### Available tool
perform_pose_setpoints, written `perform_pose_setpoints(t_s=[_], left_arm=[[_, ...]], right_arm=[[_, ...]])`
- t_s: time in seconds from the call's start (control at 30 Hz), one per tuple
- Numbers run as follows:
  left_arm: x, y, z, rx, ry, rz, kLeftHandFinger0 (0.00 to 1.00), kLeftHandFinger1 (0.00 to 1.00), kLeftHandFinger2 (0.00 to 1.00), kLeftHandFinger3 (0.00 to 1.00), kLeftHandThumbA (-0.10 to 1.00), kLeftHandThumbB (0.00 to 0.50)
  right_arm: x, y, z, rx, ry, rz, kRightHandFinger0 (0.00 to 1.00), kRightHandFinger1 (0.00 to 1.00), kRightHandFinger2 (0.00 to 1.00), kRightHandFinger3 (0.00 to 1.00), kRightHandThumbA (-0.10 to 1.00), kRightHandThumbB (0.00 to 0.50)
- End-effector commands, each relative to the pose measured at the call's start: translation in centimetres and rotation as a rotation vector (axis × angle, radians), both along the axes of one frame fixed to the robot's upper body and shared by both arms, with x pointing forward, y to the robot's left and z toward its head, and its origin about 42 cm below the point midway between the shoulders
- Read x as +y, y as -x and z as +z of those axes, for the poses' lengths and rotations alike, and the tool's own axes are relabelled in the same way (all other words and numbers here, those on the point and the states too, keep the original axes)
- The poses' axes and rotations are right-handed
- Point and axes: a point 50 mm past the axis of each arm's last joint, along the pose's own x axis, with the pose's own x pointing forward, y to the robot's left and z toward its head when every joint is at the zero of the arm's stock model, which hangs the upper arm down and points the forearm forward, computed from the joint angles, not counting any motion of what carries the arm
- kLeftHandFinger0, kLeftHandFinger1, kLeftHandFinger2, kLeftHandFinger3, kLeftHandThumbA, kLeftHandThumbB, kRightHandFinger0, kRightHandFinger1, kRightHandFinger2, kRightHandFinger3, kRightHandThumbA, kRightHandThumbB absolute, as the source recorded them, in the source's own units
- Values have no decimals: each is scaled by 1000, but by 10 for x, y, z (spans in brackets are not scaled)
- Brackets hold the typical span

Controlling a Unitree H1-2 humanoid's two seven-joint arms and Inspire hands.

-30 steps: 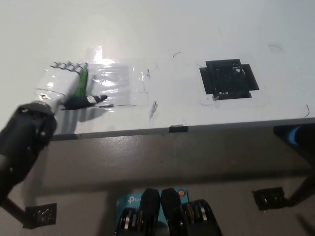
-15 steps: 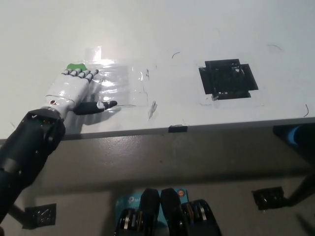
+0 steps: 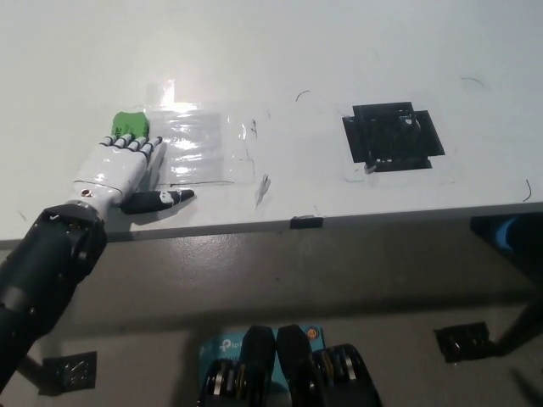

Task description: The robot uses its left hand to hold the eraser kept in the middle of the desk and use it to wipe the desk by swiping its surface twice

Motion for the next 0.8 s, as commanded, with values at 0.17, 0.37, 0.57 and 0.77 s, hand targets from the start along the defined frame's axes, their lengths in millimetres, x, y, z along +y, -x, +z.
perform_pose_setpoints(t_s=[0.17, 0.37, 0.57, 0.77], left_arm=[[-6, 3, -12, -8, 136, 7, 1000, 1000, 1000, 1000, 1000, 432], [-20, 15, -44, 21, 285, 33, 1000, 1000, 1000, 1000, 1000, 410], [-35, 26, -78, 85, 356, 77, 1000, 1000, 1000, 1000, 1000, 426], [-40, 24, -84, 127, 338, 110, 1000, 1000, 1000, 1000, 1000, 395]], right_arm=[[-4, -9, 21, -83, 16, -10, 1000, 1000, 1000, 1000, 1000, 185], [-5, -8, 21, -102, 15, -27, 1000, 1000, 1000, 1000, 1000, 179], [-6, -8, 19, -98, 5, -27, 1000, 1000, 1000, 1000, 1000, 194], [-4, -10, 22, -105, 23, -30, 1000, 1000, 1000, 1000, 1000, 181]])
